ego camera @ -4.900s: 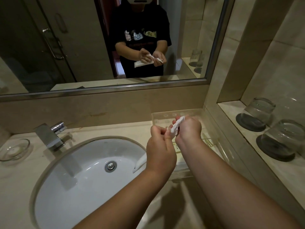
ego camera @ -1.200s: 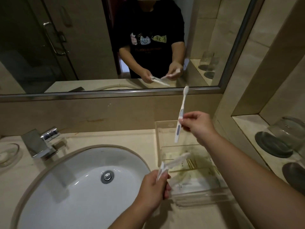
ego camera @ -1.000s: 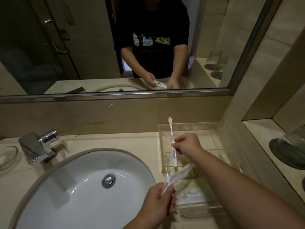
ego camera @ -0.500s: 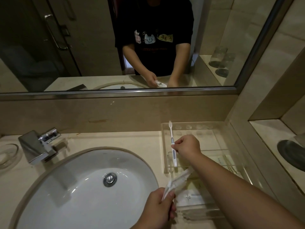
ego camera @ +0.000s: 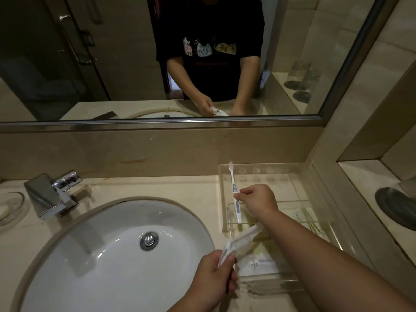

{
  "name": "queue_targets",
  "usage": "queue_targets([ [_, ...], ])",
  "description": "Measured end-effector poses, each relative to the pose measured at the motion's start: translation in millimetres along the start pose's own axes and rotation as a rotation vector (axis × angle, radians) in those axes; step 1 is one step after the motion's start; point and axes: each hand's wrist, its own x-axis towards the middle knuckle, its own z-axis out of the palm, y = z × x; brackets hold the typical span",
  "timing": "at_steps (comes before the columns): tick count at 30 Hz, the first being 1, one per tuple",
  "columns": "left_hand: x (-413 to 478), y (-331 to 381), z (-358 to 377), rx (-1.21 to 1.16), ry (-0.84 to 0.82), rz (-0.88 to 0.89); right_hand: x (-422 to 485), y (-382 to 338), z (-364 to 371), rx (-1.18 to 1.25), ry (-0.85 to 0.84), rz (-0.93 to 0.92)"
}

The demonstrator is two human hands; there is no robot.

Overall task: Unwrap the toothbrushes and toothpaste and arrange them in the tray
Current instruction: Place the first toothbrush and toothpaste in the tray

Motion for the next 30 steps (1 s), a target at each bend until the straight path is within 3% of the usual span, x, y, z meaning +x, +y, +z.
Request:
queue_targets([
  [4, 5.6, 6.4, -2.0, -0.008, 0.016, 0.017, -24.1, -14.6, -21.6, 0.189, 0.094, -0.123],
  [9, 11.6, 29.5, -2.5, -0.065, 0.018, 0.113, -95.6, -18.8, -45.1, 0.127, -0.313, -0.341],
  [12, 5.6, 37.3, 4.7, 0.043, 0.008, 0.191, -118.9, -12.7, -48.0, 0.041, -0.223, -0.343],
  [17, -11.6, 41.5, 17.1, 0.129, -0.014, 0.274, -135.9, -6.4, -60.3, 0.308, -0.146, -0.203],
  [20, -18.5, 45.0, 19.9, 0.154, -0.045, 0.309, -141.5, -4.3, -67.3, 0.351, -0.117, -0.179],
  [25, -28.9, 47.5, 22.0, 0.229, -0.076, 0.326, -146.0, -9.4, -74.0, 0.36, -0.156, -0.167],
  [30, -35.5, 45.5, 23.0, 0.248, -0.087, 0.309, -146.8, -16.9, -77.9, 0.21, -0.134, -0.185],
])
